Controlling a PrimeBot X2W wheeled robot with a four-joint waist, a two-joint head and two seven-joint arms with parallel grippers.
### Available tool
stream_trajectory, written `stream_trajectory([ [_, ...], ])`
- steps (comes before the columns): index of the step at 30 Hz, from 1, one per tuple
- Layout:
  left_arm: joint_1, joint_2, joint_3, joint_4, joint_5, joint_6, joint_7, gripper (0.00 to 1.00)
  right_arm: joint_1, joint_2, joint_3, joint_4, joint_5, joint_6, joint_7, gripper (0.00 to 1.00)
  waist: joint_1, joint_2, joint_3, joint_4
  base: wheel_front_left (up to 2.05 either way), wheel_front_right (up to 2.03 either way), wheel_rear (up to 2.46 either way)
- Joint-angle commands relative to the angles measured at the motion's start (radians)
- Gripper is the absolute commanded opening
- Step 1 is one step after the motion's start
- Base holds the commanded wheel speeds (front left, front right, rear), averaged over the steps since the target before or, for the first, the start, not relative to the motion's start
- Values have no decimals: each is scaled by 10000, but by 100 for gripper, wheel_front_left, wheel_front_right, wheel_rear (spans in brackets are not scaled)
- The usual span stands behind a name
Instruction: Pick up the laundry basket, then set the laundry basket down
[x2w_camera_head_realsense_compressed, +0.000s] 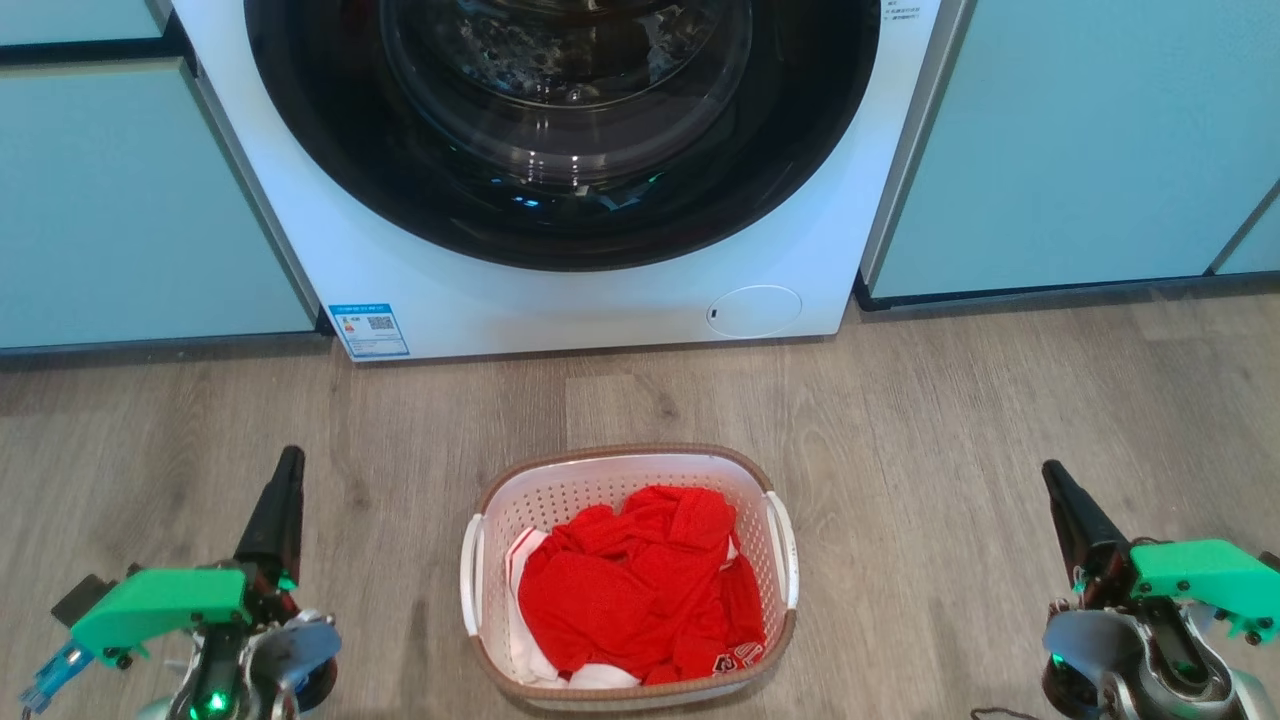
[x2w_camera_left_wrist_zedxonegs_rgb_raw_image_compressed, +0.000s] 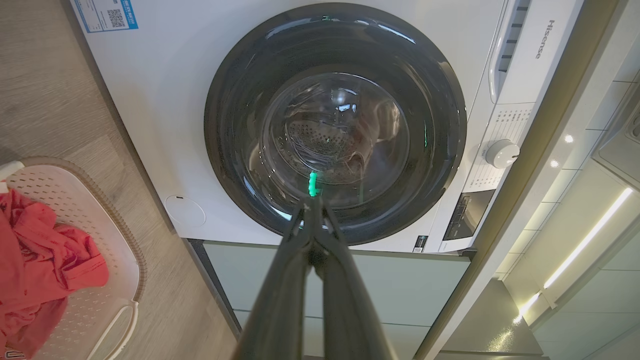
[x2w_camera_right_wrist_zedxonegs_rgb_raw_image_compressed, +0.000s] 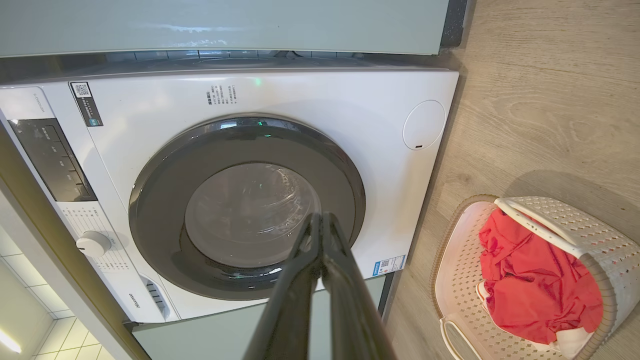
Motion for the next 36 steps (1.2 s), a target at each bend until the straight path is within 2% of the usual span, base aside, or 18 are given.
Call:
stream_trajectory([
  [1,-584,88,373,-289,98,-67,83,0,-474,-63,165,-307,-110,71,84,0,0,0,0,0,0,0,0],
  [22,-584,88,373,-289,98,-67,83,0,-474,-62,168,-306,-107,71,81,0,0,0,0,0,0,0,0],
  [23,0,-2,0,4,0,2,0,100,0,2,0,4,0,0,0,100,0,0,0,0,0,0,0],
  [26,236,-63,-27,412,-3,11,-4,100,191,40,37,397,1,0,-7,100,0,0,1,0,0,0,0],
  [36,112,-51,219,465,293,5,-297,100,188,32,-22,235,-347,6,-300,100,0,0,9,-6,0,0,0],
])
